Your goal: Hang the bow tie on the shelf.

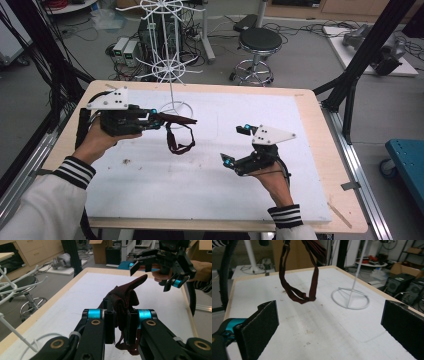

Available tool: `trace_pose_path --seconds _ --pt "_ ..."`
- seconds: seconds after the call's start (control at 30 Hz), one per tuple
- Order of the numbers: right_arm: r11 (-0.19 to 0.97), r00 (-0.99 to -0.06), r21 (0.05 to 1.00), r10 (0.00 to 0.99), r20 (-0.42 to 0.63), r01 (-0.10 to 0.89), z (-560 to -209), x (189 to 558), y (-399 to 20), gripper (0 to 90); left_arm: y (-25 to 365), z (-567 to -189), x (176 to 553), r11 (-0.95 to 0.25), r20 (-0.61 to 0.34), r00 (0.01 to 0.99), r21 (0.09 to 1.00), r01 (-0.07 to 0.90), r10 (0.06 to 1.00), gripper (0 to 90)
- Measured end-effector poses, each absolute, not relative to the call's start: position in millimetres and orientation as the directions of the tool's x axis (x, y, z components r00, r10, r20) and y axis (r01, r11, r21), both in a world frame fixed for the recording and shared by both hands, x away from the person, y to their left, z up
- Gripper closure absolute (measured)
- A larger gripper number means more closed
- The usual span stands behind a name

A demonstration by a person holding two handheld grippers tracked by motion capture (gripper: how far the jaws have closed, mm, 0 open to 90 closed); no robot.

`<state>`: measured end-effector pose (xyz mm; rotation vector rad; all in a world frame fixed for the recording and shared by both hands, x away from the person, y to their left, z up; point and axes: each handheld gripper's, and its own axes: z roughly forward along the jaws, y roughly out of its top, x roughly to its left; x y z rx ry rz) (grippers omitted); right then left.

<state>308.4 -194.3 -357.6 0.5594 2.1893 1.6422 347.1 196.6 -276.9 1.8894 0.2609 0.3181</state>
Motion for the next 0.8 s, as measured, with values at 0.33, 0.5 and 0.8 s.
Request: trace_pose_path --seconds 0.33,0.5,0.8 --pt "0.19 -0.805 0.975 0.593 -0.022 0.114 -376.5 291.2 -220.2 0.6 193.2 -261.2 355.2 -0.298 0.118 0.923 0.954 -0.004 0.367 81.9" --pt "0.157 -0.791 0.981 0.611 -0.004 0.116 -383.4 286.6 -228.7 0.6 191.0 -256.8 360.0 -0.265 0.113 0.908 0.964 -0.003 0.402 81.8" --pt "0.104 -0.765 0.988 0.644 0.021 0.115 -393.2 280.7 -241.5 0.6 186.3 -248.9 370.4 -0.249 0.117 0.894 0.969 -0.006 0.432 81.8"
